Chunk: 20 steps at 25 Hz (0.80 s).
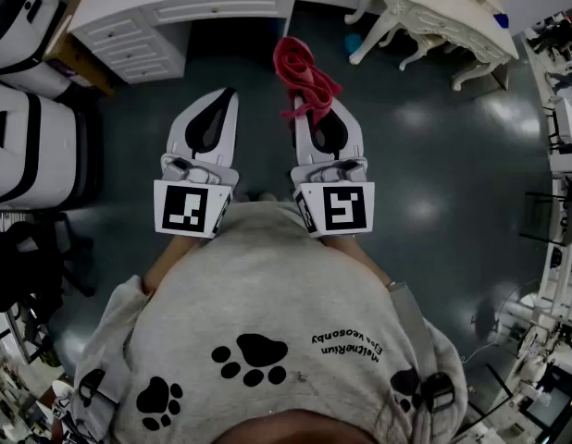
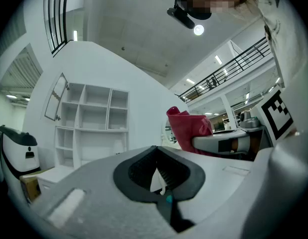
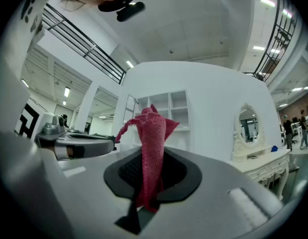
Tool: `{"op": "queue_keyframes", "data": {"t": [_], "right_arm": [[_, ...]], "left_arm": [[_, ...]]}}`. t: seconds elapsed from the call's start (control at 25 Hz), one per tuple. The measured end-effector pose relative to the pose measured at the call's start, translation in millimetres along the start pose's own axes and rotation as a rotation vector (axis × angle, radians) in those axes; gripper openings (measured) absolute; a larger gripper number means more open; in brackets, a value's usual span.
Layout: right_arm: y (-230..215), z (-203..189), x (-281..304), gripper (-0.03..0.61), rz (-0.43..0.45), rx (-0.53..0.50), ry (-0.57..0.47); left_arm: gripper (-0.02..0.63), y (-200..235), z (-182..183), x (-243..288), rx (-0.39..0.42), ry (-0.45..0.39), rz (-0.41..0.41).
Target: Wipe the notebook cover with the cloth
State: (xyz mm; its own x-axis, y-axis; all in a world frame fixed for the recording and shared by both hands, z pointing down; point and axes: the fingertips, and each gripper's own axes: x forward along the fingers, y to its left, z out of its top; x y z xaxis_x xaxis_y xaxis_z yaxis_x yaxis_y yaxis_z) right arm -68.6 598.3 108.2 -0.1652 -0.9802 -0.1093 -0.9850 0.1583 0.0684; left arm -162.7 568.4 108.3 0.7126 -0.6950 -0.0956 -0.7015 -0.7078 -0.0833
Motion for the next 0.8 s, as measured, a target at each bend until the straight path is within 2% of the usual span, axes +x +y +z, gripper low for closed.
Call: {"op": "queue_keyframes", "data": {"t": [0.44,0.8], "right_arm": [[-30.2,-9.1,5.5,0.046,0.016,0.015,-0.006],[-51.1,-16.0,21.2,0.049,0.043,0.072,-0.016]], "left_arm": [[-0.002,-14.4,-5.2,26.7,0.009,-0.003,0.014],[-0.002,-14.3,-12.4,50.1,0.01,0.01,0.034]]}}
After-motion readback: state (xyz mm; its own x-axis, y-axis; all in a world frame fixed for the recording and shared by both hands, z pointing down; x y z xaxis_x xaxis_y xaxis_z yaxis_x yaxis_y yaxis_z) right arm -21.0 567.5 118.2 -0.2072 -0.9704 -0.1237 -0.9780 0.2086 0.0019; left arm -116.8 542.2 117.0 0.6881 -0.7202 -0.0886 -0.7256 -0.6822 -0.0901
